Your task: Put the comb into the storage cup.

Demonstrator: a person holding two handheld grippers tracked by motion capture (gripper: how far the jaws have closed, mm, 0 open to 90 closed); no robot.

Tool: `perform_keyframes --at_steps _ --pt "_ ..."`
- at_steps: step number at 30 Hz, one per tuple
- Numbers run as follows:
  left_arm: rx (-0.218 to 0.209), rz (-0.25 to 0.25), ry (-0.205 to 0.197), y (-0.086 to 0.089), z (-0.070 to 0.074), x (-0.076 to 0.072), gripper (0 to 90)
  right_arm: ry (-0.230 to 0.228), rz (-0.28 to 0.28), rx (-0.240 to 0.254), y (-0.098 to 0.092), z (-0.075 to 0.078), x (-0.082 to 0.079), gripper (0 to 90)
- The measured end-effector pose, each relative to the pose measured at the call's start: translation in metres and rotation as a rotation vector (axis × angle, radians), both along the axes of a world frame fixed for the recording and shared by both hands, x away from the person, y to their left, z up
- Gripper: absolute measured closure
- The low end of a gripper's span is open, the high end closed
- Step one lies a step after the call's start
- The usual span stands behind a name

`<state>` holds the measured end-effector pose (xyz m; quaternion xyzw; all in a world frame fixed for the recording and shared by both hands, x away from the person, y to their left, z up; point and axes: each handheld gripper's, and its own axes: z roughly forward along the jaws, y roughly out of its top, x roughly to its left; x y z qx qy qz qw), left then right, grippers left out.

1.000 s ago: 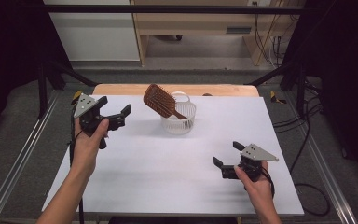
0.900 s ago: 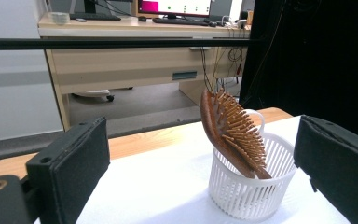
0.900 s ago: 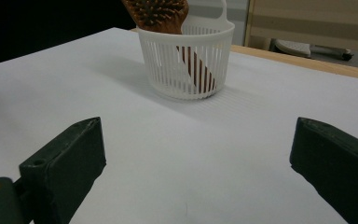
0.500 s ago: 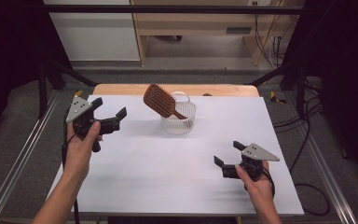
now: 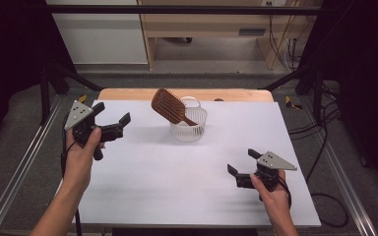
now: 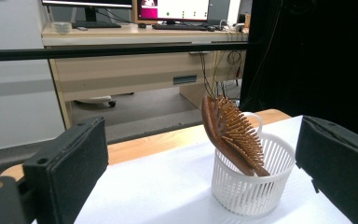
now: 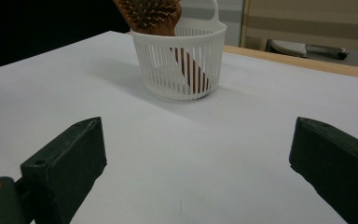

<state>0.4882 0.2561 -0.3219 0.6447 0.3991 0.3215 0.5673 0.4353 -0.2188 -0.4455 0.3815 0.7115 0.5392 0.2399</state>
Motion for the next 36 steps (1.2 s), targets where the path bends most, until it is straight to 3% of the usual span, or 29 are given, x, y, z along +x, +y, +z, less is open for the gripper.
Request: perform_keyframes --at_steps 14,25,36 --pt "0.003 0.011 -0.036 0.012 -0.002 -0.018 2.4 -0.002 0.003 0.013 -0.001 0.001 -0.001 3.5" --pt "-0.016 0.056 -0.039 0.038 -0.019 -0.039 2.4 -0.002 -0.005 0.016 -0.004 0.001 -0.001 3.4" --pt "-0.004 0.088 -0.046 0.053 -0.041 -0.053 2.4 -0.006 -0.009 0.011 -0.007 0.001 -0.002 3.4"
